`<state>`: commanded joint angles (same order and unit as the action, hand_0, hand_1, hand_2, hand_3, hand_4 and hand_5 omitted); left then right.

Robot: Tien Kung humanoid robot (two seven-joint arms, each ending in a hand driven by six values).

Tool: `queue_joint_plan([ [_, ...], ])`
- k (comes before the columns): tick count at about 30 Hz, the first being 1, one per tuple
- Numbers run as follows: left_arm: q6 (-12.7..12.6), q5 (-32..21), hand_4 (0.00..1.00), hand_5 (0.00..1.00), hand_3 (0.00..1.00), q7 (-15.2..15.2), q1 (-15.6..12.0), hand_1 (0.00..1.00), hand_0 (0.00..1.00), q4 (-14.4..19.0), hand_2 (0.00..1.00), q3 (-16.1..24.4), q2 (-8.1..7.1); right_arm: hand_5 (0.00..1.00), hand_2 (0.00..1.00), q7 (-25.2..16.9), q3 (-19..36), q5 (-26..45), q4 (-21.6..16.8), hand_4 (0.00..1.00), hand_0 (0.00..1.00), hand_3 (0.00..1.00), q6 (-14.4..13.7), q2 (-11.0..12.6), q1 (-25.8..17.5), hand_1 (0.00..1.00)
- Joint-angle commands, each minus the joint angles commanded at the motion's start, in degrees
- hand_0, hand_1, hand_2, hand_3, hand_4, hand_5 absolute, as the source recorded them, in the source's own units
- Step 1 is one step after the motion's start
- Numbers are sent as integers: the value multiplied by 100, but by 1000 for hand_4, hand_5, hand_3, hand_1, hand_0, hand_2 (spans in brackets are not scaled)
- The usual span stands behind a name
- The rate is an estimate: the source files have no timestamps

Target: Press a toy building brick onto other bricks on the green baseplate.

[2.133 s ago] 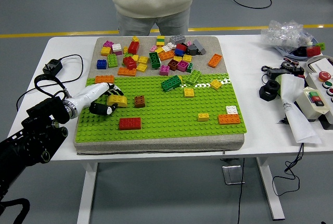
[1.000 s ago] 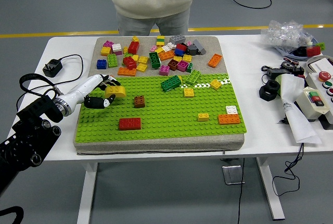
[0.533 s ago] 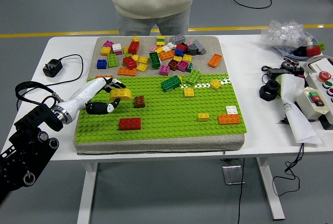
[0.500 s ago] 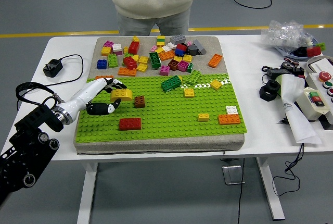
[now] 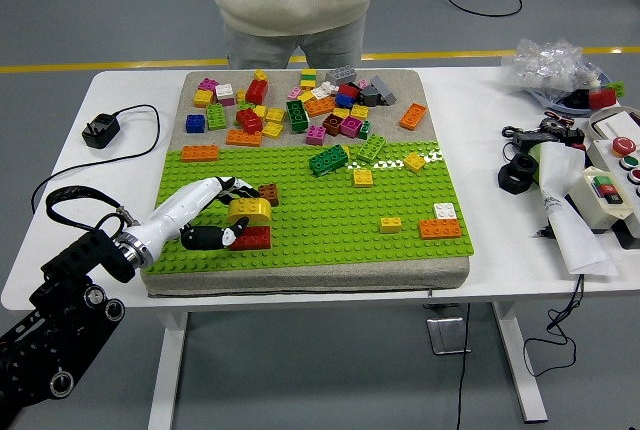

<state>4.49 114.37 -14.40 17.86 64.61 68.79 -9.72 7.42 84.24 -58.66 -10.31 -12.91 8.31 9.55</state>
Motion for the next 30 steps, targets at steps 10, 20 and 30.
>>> queue_joint_plan([
  [10,-4,59,2,2,540,8,-94,605,621,8,551,20,70,667,754,10,1,0,0,998,803,746,-9,-2,1,733],
  [20,-35,113,2,2,540,-29,-139,606,624,-151,550,61,135,667,754,33,-1,8,0,998,802,746,-12,7,0,733],
  [30,-36,138,56,2,534,-32,-157,605,632,-230,547,30,203,667,754,38,-4,23,0,998,802,745,-22,-1,4,732],
])
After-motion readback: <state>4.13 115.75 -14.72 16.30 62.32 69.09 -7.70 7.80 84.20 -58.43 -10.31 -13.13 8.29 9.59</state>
